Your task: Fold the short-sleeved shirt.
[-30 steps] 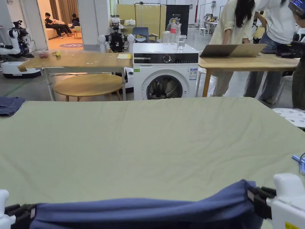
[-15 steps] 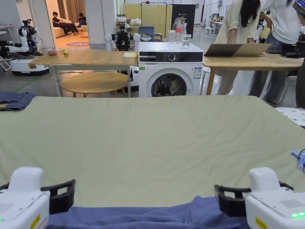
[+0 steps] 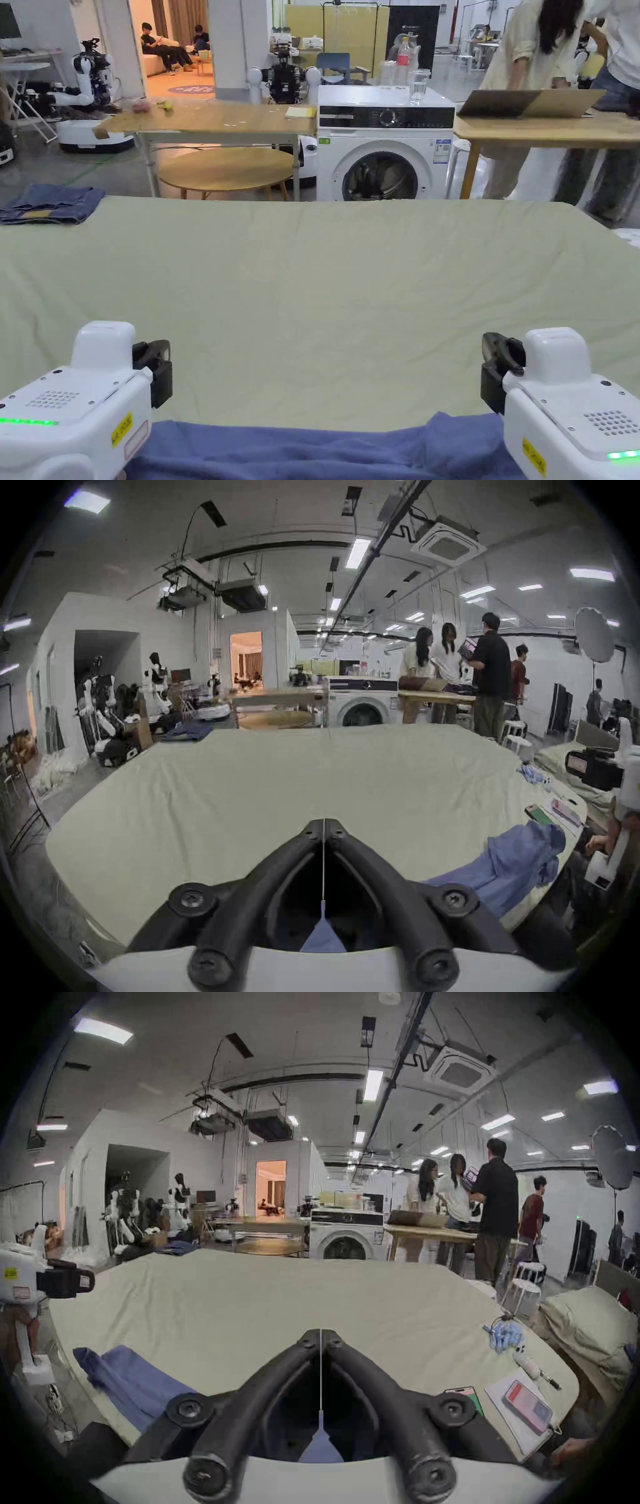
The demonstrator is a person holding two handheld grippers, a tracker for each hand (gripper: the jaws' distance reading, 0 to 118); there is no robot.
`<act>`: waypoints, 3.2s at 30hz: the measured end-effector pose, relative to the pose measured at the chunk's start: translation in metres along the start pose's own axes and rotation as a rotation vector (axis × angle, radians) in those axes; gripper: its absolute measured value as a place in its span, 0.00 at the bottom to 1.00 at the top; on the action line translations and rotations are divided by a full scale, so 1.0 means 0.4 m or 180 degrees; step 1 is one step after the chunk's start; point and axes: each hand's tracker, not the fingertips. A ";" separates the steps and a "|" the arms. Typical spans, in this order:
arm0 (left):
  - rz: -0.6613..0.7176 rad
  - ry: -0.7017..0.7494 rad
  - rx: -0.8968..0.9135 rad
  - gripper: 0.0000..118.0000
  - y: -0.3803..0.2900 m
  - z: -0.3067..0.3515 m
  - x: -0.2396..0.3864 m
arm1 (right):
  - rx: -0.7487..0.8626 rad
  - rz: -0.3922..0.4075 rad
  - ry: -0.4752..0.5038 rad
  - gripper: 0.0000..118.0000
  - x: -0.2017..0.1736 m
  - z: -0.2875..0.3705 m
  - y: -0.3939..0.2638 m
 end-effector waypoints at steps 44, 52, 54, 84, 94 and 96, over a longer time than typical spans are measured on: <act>-0.0637 -0.0266 -0.0171 0.04 -0.043 -0.036 0.009 | -0.0416 -0.0110 0.0211 0.00 -0.016 -0.030 -0.091; -0.0847 -0.0559 -0.0971 0.15 -0.206 -0.207 0.243 | -0.0458 -0.0137 0.0279 0.00 -0.027 -0.012 -0.113; -0.0422 -0.0638 -0.0974 0.65 -0.190 -0.205 0.225 | -0.0444 -0.0167 0.0335 0.00 -0.024 -0.009 -0.114; 0.1284 -0.0478 -0.0725 0.00 -0.145 -0.091 -0.034 | -0.0530 -0.0171 0.0419 0.00 -0.031 -0.011 -0.135; 0.2771 -0.0772 -0.1221 1.00 -0.367 -0.159 -0.219 | -0.0578 -0.0181 0.0499 0.00 -0.059 -0.022 -0.141; 0.3216 -0.1277 -0.1072 1.00 -0.407 -0.184 -0.214 | -0.0580 -0.0180 0.0494 0.00 -0.058 -0.021 -0.141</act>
